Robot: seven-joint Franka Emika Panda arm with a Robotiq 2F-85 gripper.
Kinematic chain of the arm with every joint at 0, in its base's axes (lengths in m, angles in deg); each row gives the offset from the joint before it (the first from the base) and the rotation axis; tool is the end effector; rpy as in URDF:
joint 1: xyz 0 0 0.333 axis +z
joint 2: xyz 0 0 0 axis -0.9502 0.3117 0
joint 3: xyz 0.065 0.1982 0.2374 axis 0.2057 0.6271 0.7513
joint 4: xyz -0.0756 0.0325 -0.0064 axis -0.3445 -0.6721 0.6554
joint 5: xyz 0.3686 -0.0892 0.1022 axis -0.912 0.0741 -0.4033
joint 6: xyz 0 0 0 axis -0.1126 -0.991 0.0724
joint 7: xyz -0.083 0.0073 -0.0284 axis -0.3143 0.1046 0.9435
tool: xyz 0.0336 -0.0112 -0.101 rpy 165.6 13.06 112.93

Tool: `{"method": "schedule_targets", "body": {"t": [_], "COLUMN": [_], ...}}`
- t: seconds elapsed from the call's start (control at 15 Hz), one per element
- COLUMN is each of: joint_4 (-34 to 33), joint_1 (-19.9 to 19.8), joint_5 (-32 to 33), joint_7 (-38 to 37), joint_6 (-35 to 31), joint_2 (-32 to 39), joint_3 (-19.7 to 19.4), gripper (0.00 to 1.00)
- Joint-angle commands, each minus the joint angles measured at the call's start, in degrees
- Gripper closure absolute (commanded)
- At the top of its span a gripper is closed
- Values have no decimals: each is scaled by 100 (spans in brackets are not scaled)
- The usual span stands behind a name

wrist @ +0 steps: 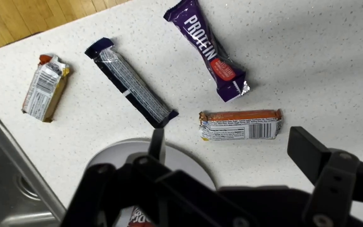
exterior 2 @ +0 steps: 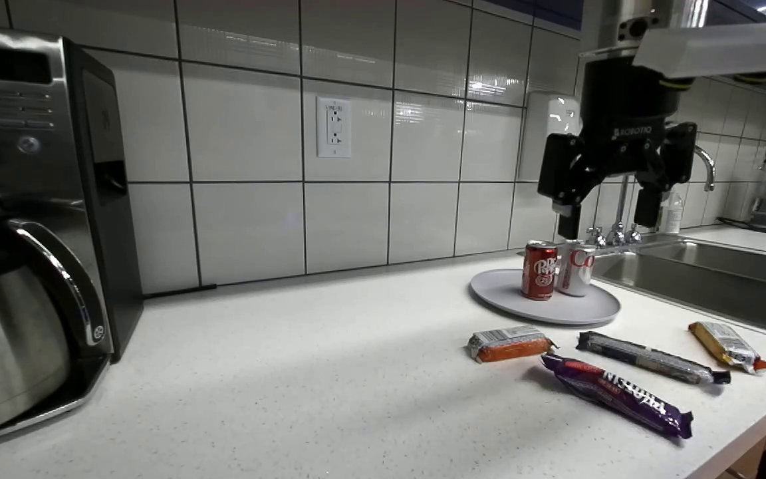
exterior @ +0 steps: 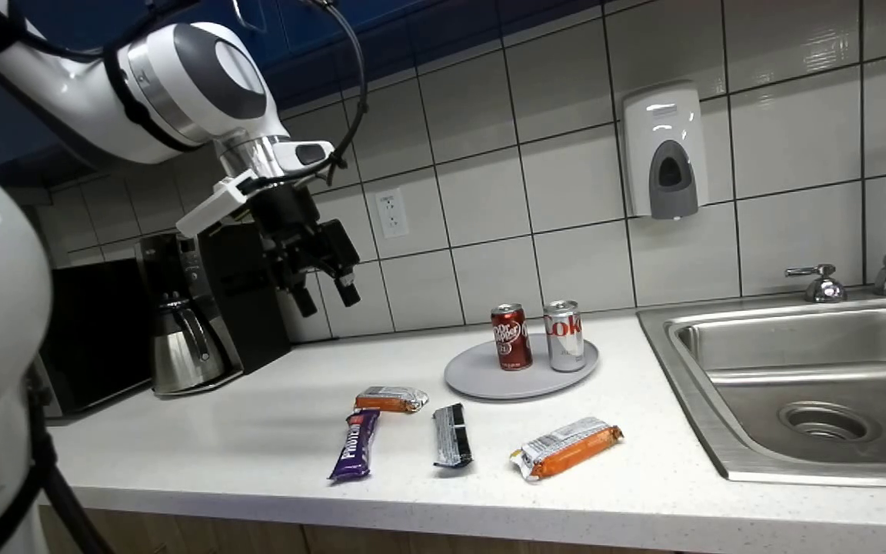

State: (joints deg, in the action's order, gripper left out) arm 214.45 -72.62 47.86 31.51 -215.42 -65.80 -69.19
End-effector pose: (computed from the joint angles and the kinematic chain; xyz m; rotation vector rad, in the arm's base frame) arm 0.3891 0.0859 0.3890 2.9603 -0.3041 0.1758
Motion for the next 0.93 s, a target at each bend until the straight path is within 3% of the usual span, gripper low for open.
{"method": "schedule_targets", "body": {"t": [0.0, 0.87], "joint_4": [-145, -899], "joint_1": [-250, -649], "joint_5": [109, 168], "joint_7": [-680, -2988], "joint_6": [70, 55], "joint_2": [181, 1064], "joint_3": [-13, -513], "gripper": [0, 0]}}
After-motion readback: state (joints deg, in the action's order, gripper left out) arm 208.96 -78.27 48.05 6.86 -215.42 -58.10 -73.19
